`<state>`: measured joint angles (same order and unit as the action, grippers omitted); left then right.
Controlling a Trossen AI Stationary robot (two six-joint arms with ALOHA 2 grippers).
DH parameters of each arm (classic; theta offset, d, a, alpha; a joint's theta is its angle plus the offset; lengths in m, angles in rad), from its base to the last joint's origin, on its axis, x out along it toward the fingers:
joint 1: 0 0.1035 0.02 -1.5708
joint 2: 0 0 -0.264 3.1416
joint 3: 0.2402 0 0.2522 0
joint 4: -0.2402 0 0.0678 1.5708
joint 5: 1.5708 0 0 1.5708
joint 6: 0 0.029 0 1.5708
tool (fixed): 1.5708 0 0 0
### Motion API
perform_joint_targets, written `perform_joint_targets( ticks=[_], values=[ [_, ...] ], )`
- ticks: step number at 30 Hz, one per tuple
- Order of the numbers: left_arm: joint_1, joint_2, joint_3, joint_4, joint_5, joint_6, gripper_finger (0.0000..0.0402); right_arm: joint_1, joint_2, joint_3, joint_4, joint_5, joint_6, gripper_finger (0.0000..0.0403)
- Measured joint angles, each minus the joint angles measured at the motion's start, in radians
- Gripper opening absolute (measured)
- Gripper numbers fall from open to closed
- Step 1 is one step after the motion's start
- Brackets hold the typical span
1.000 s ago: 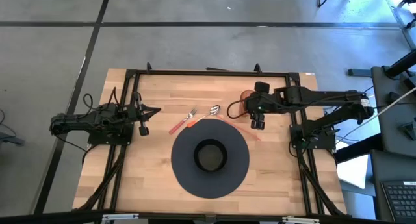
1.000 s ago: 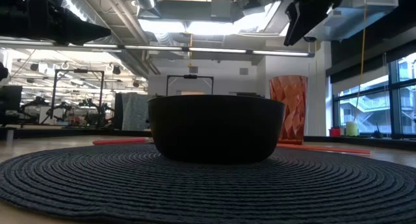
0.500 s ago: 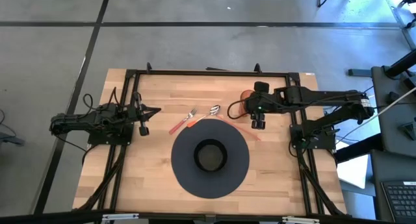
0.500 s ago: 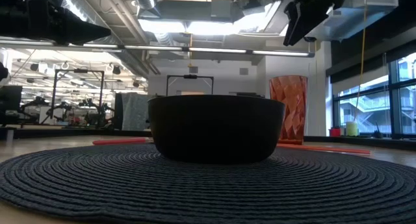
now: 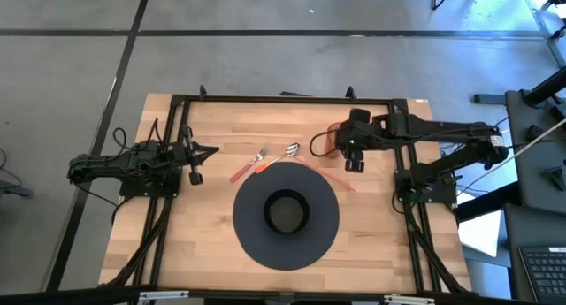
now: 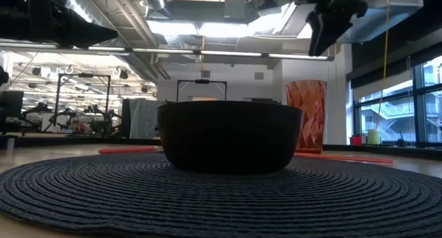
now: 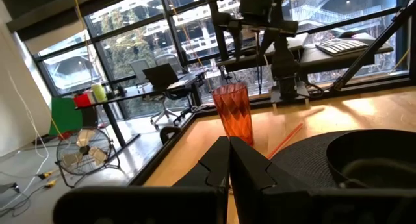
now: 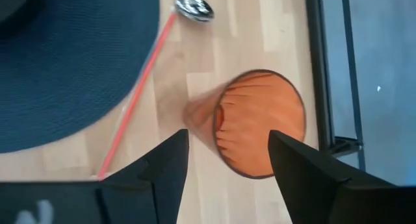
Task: Pick & Place Utensil
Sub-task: Put the orange cup to the top right of the black bowl on the mat
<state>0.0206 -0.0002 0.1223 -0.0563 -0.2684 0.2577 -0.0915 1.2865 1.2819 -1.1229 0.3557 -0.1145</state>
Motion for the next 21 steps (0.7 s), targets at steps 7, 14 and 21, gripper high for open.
perform_joint_targets(
  ticks=[7, 14, 21],
  values=[
    [0.000, 0.000, 0.000, 0.000, 0.000, -0.001, 0.0004, -0.107, -0.001, 0.000, 0.008, -0.057, -0.083, 0.0210],
    [0.000, 0.000, 0.000, 0.001, -0.002, 0.023, 0.0004, -0.155, -0.001, 0.000, 0.011, -0.186, -0.128, 0.0210],
    [0.000, 0.000, 0.000, 0.001, -0.001, 0.008, 0.0004, -0.177, -0.001, 0.000, 0.033, -0.222, -0.098, 0.0210]
  ],
)
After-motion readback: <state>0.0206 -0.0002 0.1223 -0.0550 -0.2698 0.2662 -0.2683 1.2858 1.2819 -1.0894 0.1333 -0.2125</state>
